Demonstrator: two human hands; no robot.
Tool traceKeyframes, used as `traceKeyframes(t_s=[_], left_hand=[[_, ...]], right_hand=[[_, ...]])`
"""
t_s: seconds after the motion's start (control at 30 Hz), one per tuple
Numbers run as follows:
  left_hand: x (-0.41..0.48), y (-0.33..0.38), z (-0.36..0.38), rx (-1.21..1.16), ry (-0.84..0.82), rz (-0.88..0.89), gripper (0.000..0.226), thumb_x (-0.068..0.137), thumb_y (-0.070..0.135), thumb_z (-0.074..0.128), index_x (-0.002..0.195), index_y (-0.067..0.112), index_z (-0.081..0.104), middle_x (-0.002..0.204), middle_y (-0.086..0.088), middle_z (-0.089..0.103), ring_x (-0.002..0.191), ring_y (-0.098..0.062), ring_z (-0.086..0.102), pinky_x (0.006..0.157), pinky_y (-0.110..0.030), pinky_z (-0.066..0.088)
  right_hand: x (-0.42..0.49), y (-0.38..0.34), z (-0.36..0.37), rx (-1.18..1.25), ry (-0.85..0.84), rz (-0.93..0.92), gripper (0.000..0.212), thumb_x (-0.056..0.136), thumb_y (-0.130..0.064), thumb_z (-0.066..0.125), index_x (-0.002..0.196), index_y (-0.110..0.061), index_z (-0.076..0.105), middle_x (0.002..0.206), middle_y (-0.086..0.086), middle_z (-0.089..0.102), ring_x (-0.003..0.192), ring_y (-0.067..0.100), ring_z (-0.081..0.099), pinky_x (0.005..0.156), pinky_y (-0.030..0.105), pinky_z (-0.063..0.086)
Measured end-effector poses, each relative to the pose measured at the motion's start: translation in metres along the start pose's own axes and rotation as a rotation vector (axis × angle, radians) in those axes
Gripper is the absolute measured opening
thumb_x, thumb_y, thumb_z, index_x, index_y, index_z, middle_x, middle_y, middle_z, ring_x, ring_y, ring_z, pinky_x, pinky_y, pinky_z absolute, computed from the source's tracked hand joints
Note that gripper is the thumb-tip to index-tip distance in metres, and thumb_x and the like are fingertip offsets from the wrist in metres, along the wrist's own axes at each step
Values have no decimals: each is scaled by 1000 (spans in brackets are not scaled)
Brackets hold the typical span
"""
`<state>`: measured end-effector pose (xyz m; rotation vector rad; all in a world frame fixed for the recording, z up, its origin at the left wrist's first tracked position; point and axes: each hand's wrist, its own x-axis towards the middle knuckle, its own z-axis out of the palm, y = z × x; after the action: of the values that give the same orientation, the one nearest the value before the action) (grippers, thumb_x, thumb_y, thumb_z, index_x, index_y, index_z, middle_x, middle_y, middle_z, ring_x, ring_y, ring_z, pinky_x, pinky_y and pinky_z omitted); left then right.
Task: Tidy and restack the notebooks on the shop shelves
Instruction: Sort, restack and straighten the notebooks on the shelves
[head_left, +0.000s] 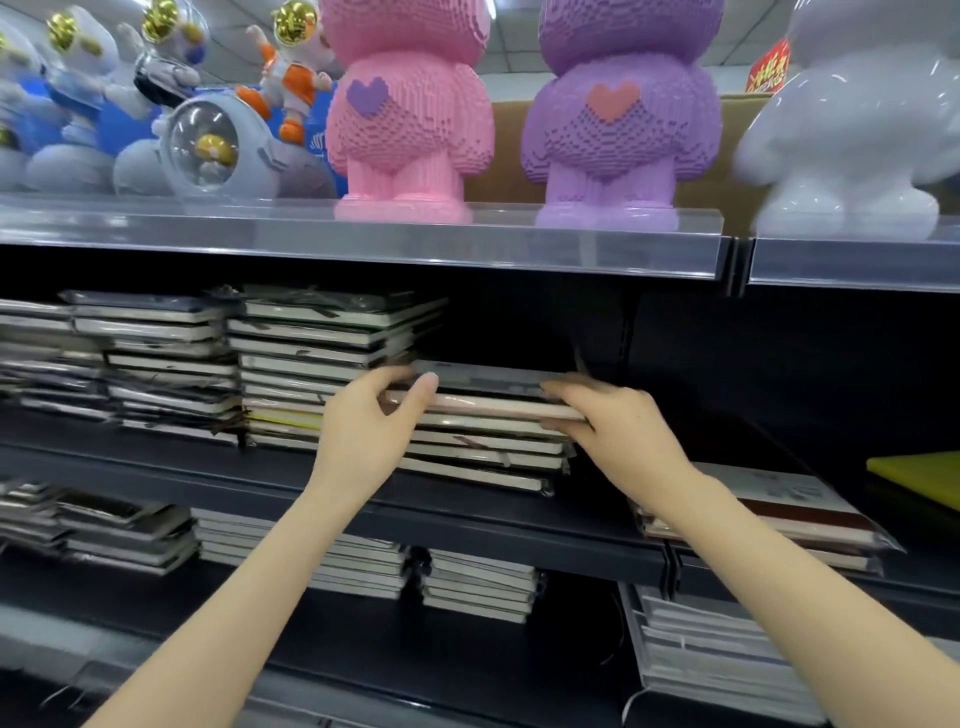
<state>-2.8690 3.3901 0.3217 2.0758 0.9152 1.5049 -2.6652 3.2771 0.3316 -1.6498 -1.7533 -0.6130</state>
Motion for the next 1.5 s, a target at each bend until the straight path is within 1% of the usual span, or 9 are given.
traceKeyframes(t_s=[0.13,0.27,0.6,0.7,0.73,0.83,1.03,1.3,1.5], left_hand=[[-11,4,-12,-205,24,-203,38,91,54,45,108,23,60,99,14,62,97,-9,58,86,-28,47],[6,17,-13,-513,-314,-655,29,93,40,54,91,12,60,86,-8,57,83,-21,56,73,-35,57],[9,37,-13,-559,-411,-716,13,92,10,58,80,8,55,72,-4,50,71,-18,53,66,-36,52],[-14,36,-27,-522,-464,-619,16,92,13,58,76,9,56,61,-1,54,63,-15,52,68,-33,53],[-23,37,-33,-508,-522,-605,9,90,12,59,81,8,61,65,-1,62,64,-15,58,68,-32,55],[-44,46,-39,-502,-625,-711,28,73,12,68,101,5,67,93,-8,73,73,-17,67,61,-28,57],[-91,70,-16,-338,-529,-670,26,86,27,68,97,3,68,87,-12,74,73,-24,70,64,-33,56],[-179,99,9,-544,-383,-399,65,76,19,75,133,23,44,114,3,68,100,-17,67,87,-41,54],[-199,150,36,-434,-298,-174,78,82,19,71,143,30,24,130,16,51,112,8,51,102,-23,41]], right_hand=[[-25,-10,-31,155,-117,79,53,72,-37,76,123,-26,64,127,-9,59,117,7,56,97,4,30],[-24,-11,-57,540,-145,438,67,67,-69,55,127,-37,57,125,-23,56,117,-4,51,104,23,38],[2,-20,-30,706,-87,911,39,87,-34,66,98,2,61,67,3,47,58,15,48,59,32,52],[-23,-24,-39,734,-92,907,40,90,-25,63,117,4,54,85,-5,37,61,20,57,51,28,45],[-32,-24,-43,806,-123,945,50,89,-22,65,127,3,44,120,23,33,75,25,65,52,28,49],[-52,-33,-48,974,-169,1029,96,75,-38,77,147,-5,23,127,13,58,102,26,65,68,33,57],[-102,-47,-60,879,2,744,25,84,-20,68,108,-18,63,106,2,70,100,24,66,87,41,55],[-196,-46,-116,762,132,415,68,88,-12,64,145,-36,33,140,-27,44,129,-7,39,111,27,35],[-214,-17,-153,826,193,338,76,89,2,60,144,-35,23,148,-16,36,131,-4,40,93,12,45]])
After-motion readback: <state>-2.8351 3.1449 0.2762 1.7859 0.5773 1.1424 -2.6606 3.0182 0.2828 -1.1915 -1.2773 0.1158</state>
